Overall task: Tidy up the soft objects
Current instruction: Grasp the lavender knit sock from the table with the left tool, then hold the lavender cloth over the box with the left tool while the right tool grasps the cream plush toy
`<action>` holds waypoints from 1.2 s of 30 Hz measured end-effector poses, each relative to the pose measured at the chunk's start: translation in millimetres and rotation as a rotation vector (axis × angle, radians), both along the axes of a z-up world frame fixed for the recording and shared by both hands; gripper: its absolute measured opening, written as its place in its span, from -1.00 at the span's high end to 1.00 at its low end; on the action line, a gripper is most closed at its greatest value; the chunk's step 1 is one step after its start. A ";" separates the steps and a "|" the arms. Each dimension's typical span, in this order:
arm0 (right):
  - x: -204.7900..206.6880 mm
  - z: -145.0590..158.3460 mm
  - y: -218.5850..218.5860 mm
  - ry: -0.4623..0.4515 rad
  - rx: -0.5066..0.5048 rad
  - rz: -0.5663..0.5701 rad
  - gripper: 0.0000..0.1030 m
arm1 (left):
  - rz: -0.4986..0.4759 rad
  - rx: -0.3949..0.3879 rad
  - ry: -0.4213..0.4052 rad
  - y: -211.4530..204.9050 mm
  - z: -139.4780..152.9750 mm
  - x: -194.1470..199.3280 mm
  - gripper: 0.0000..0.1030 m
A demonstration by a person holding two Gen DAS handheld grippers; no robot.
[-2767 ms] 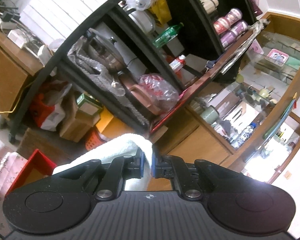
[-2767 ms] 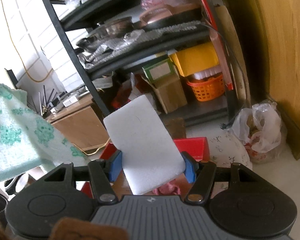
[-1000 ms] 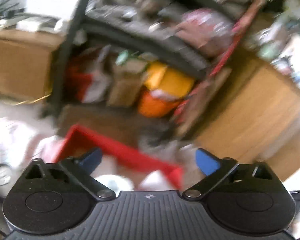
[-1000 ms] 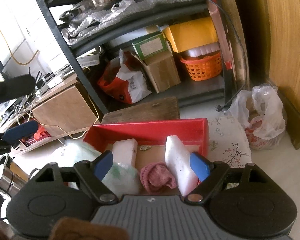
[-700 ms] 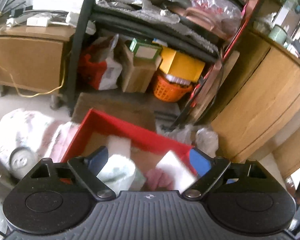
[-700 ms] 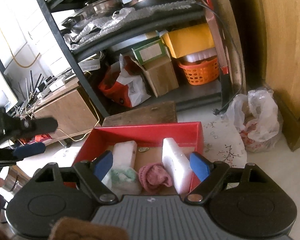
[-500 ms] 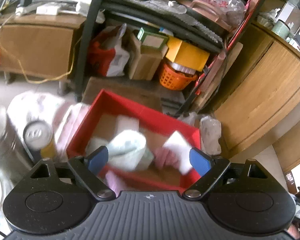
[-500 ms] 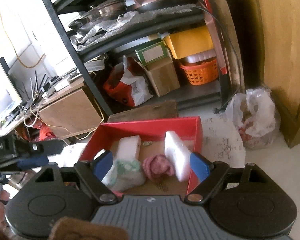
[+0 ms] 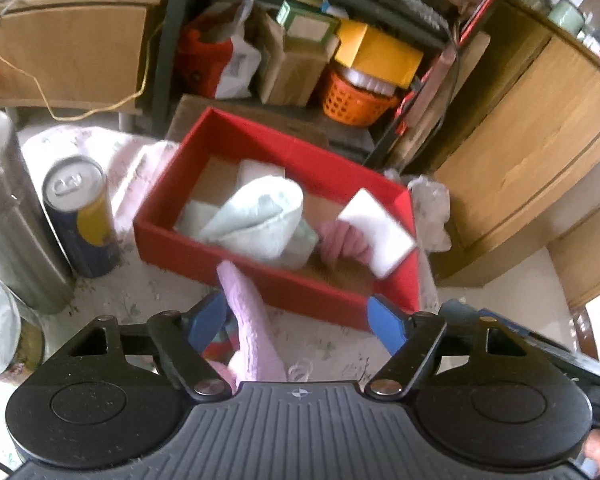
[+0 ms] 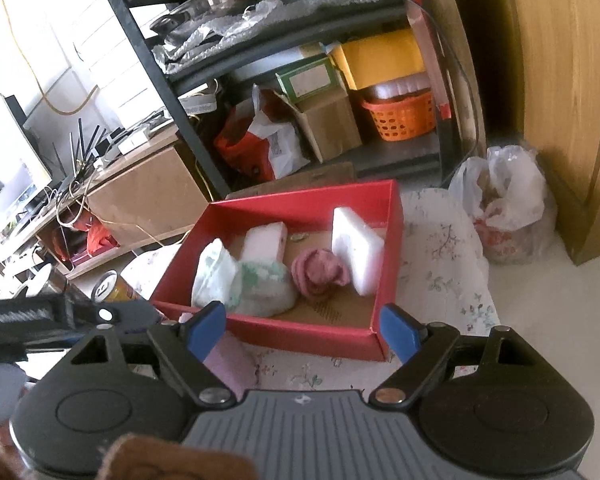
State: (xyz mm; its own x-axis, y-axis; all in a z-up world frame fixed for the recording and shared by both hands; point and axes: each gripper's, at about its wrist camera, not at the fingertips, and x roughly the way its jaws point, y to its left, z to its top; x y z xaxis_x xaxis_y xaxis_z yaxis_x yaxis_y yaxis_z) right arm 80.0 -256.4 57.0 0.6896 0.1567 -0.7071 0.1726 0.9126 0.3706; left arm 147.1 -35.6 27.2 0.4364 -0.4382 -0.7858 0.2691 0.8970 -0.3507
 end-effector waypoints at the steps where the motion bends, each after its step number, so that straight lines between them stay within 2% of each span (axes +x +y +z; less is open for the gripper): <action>1: 0.1 -0.3 0.6 0.001 -0.001 0.003 -0.11 | -0.007 0.002 0.011 -2.3 -4.0 1.2 -0.40; 7: 0.6 -3.3 2.3 0.012 -0.003 0.024 -0.11 | -0.008 0.056 0.108 -10.8 -36.6 12.4 0.02; 12: -0.2 -5.6 -1.9 0.025 0.001 0.026 -0.11 | -0.034 0.096 0.142 -15.5 -49.7 10.2 0.35; 15: -1.3 -7.4 -3.7 0.036 0.003 0.023 -0.11 | -0.030 0.112 0.164 -14.8 -55.7 9.6 0.37; 17: -2.0 -8.3 -4.7 0.040 0.009 0.020 -0.11 | -0.023 0.094 0.172 -13.3 -56.5 9.9 0.37; 23: -1.1 -10.0 0.7 0.051 0.003 0.039 -0.11 | -0.058 0.120 0.137 -22.8 -57.6 3.3 0.39; 25: 0.1 -13.8 2.5 0.072 -0.007 0.050 -0.11 | -0.060 0.128 0.122 -22.9 -58.3 1.9 0.66; 28: 0.7 -20.0 1.9 0.101 -0.010 0.052 -0.11 | -0.061 0.115 0.098 -19.7 -55.7 0.2 0.89; 33: -2.4 -23.2 -4.4 0.118 0.001 0.040 -0.11 | -0.056 0.090 0.073 -16.9 -48.9 -2.3 0.93; 36: -4.1 -21.0 -6.5 0.110 0.000 0.036 -0.11 | -0.043 0.021 0.066 -9.4 -37.9 -4.4 0.93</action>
